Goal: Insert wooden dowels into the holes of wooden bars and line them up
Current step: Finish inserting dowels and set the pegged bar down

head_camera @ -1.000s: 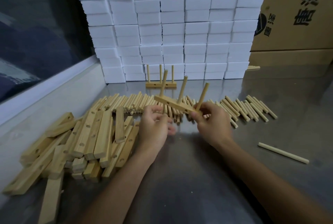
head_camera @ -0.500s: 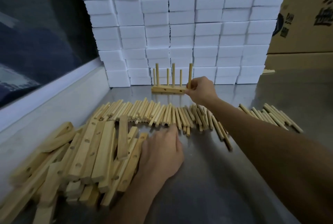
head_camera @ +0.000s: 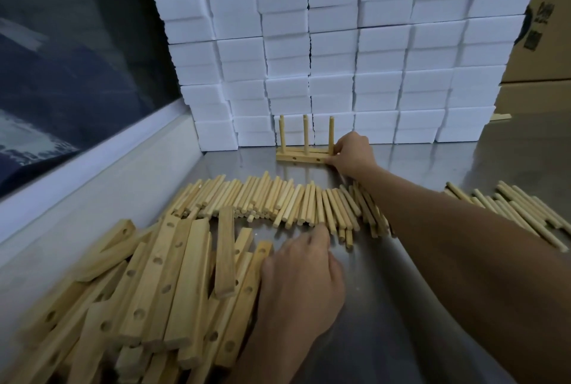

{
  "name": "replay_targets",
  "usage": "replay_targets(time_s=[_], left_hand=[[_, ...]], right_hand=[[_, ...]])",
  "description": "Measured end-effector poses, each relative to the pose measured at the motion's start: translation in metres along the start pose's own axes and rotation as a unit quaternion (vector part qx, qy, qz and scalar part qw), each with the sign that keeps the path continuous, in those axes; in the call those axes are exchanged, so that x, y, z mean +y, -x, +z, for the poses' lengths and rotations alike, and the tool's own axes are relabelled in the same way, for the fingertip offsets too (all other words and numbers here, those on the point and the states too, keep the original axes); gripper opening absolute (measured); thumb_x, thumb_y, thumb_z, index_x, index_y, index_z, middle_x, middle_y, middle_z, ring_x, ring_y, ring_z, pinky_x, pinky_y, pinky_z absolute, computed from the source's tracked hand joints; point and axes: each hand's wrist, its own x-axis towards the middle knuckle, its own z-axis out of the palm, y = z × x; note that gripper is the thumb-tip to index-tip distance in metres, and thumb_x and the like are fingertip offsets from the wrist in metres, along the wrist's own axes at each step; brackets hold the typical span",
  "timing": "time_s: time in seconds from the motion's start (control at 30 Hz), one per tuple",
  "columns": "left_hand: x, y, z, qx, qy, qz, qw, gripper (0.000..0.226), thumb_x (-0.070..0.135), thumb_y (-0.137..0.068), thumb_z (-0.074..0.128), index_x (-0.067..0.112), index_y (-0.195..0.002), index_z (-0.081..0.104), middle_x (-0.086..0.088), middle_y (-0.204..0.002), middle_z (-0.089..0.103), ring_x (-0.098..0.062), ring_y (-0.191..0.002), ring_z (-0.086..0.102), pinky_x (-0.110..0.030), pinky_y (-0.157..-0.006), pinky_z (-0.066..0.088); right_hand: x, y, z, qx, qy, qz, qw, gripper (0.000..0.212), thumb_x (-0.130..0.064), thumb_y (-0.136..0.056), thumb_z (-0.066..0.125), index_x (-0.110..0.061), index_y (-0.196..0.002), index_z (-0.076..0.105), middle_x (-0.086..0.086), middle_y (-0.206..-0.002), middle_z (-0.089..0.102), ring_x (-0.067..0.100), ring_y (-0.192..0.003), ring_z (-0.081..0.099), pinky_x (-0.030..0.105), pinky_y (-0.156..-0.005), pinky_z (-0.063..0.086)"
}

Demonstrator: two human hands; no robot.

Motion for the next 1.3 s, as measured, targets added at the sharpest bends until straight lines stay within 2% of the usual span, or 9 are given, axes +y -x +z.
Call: replay_targets(time_s=[0.1, 0.2, 0.3, 0.53, 0.8, 0.97, 1.13, 1.3], left_hand=[[0.000, 0.000, 0.000, -0.008, 0.000, -0.003, 1.000, 0.006, 0.035, -0.096, 0.037, 0.034, -0.102, 0.037, 0.013, -0.085, 0.040, -0.010, -0.074, 0.035, -0.033, -0.066, 0.028], [0.001, 0.000, -0.001, -0.010, 0.005, -0.007, 1.000, 0.004, 0.035, -0.096, 0.037, 0.035, -0.098, 0.033, 0.012, -0.083, 0.040, -0.009, -0.073, 0.037, -0.032, -0.065, 0.028], [0.002, 0.000, -0.004, -0.017, 0.011, -0.015, 1.000, 0.008, 0.036, -0.097, 0.036, 0.035, -0.104, 0.037, 0.009, -0.084, 0.039, -0.012, -0.074, 0.035, -0.033, -0.066, 0.027], [0.001, 0.000, -0.004, -0.021, 0.022, -0.015, 0.999, 0.007, 0.036, -0.096, 0.036, 0.036, -0.093, 0.030, 0.010, -0.082, 0.041, -0.011, -0.075, 0.041, -0.032, -0.067, 0.030], [0.001, 0.000, -0.003, -0.017, 0.024, -0.010, 1.000, 0.008, 0.036, -0.095, 0.035, 0.036, -0.093, 0.028, 0.010, -0.081, 0.040, -0.013, -0.073, 0.039, -0.032, -0.064, 0.028], [0.000, 0.000, -0.002, -0.014, 0.025, -0.005, 1.000, 0.009, 0.035, -0.094, 0.035, 0.035, -0.089, 0.028, 0.011, -0.080, 0.041, -0.012, -0.073, 0.041, -0.032, -0.065, 0.029], [0.000, 0.001, -0.002, -0.013, 0.017, -0.002, 1.000, 0.012, 0.033, -0.094, 0.037, 0.036, -0.090, 0.027, 0.012, -0.077, 0.037, -0.011, -0.070, 0.037, -0.032, -0.064, 0.027], [-0.001, 0.001, 0.001, -0.004, 0.001, 0.004, 1.000, 0.011, 0.031, -0.095, 0.038, 0.034, -0.091, 0.029, 0.012, -0.081, 0.043, -0.010, -0.070, 0.037, -0.030, -0.062, 0.025]], right_hand=[[-0.001, -0.003, 0.003, 0.005, -0.006, 0.005, 1.000, 0.013, -0.015, -0.081, 0.079, -0.003, -0.083, 0.075, 0.009, -0.081, 0.071, 0.020, -0.073, 0.065, 0.032, -0.070, 0.057], [-0.002, -0.009, 0.006, 0.000, -0.002, 0.009, 1.000, 0.013, -0.015, -0.083, 0.077, -0.002, -0.084, 0.074, 0.011, -0.082, 0.071, 0.023, -0.077, 0.067, 0.035, -0.075, 0.059], [-0.002, -0.013, 0.008, 0.010, 0.005, 0.009, 1.000, 0.014, -0.017, -0.084, 0.077, -0.004, -0.085, 0.073, 0.010, -0.083, 0.071, 0.024, -0.080, 0.067, 0.037, -0.078, 0.059], [-0.005, -0.015, 0.012, 0.017, 0.015, 0.015, 1.000, 0.015, -0.019, -0.084, 0.077, -0.005, -0.088, 0.070, 0.009, -0.085, 0.070, 0.025, -0.082, 0.067, 0.039, -0.079, 0.059], [-0.011, -0.015, 0.015, 0.032, 0.045, 0.025, 0.998, 0.007, -0.013, -0.088, 0.070, -0.007, -0.090, 0.066, 0.009, -0.087, 0.067, 0.025, -0.081, 0.065, 0.035, -0.074, 0.057], [-0.013, -0.012, 0.011, 0.011, 0.055, 0.025, 0.998, 0.008, -0.012, -0.088, 0.067, -0.008, -0.083, 0.063, 0.008, -0.082, 0.066, 0.024, -0.076, 0.064, 0.033, -0.068, 0.056], [-0.016, 0.003, -0.006, 0.006, 0.054, 0.016, 0.998, 0.009, -0.008, -0.084, 0.063, -0.008, -0.076, 0.059, 0.007, -0.073, 0.061, 0.023, -0.066, 0.060, 0.030, -0.055, 0.049], [-0.025, 0.030, -0.035, 0.021, 0.025, -0.006, 0.999, 0.012, -0.015, -0.088, 0.064, -0.005, -0.087, 0.070, 0.007, -0.079, 0.069, 0.021, -0.071, 0.064, 0.032, -0.066, 0.057]])
